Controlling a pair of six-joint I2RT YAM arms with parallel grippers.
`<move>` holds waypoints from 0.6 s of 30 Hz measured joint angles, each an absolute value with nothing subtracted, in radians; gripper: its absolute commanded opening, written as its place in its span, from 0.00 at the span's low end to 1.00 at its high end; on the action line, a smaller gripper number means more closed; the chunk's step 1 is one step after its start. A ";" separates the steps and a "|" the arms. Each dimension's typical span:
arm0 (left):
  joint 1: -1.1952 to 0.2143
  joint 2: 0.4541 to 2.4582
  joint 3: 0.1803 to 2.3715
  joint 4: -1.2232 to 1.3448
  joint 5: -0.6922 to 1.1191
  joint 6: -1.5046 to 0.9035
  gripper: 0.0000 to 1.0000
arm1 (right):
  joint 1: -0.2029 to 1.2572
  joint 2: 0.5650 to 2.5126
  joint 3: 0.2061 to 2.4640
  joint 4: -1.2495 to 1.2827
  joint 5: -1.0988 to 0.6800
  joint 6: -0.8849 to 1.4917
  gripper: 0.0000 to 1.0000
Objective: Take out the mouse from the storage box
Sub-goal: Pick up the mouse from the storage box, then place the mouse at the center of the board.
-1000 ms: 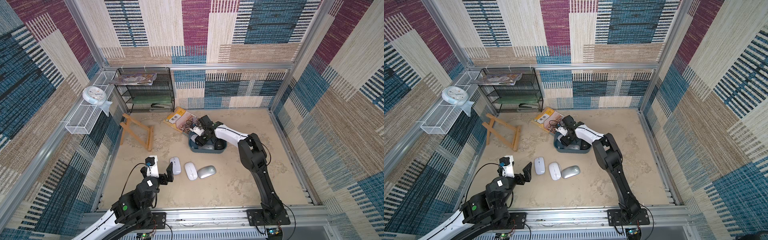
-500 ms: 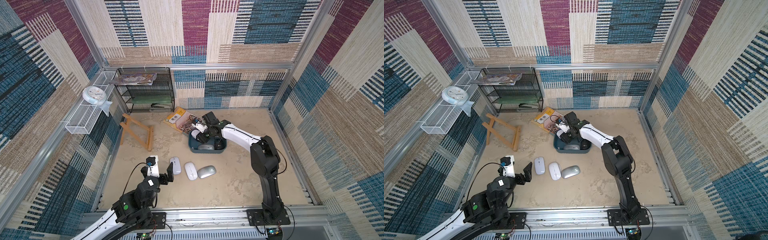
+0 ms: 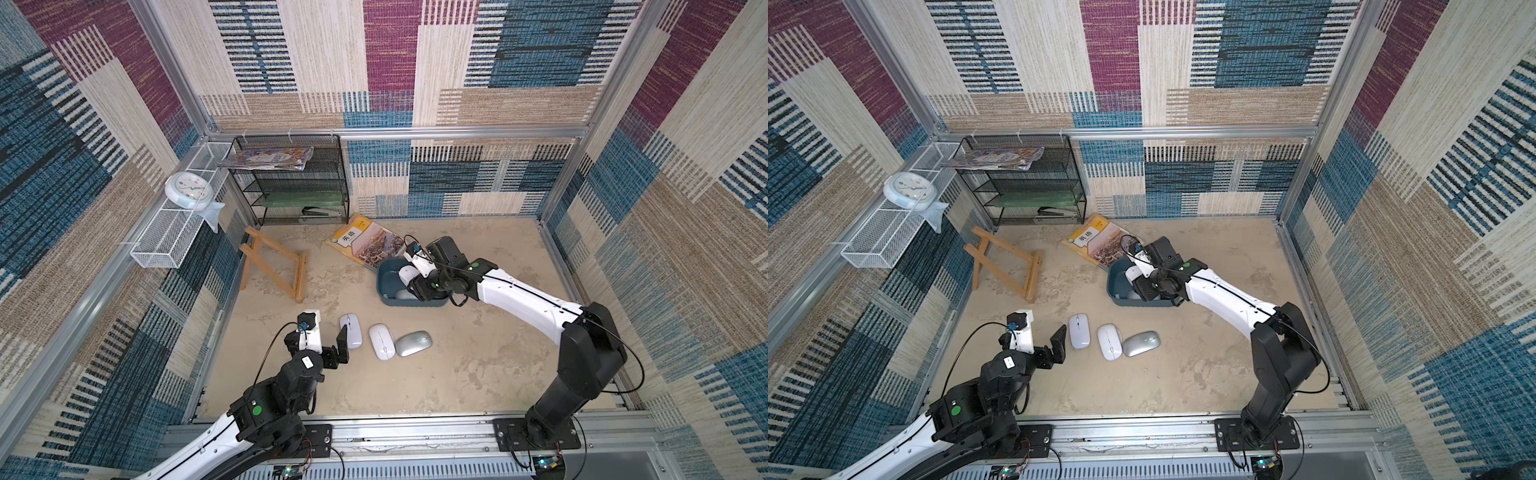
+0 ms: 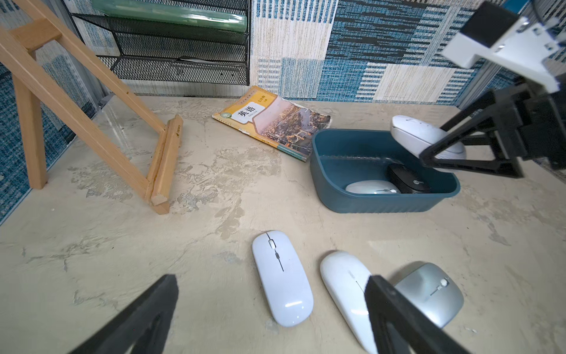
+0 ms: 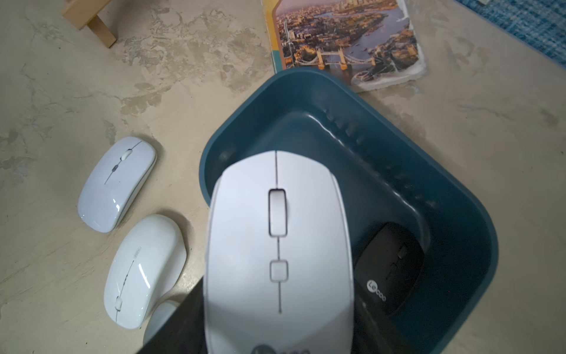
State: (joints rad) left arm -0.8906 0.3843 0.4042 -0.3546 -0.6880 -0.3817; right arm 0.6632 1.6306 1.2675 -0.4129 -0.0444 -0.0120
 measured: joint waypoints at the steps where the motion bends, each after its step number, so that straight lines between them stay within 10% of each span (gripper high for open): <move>1: -0.891 0.388 0.404 -0.352 -0.688 -0.381 0.99 | 0.667 1.607 1.243 -0.408 -0.037 0.001 0.44; 18: -0.890 0.429 0.389 -0.316 -0.700 -0.377 0.99 | 0.676 1.312 0.852 -0.313 0.015 0.214 0.43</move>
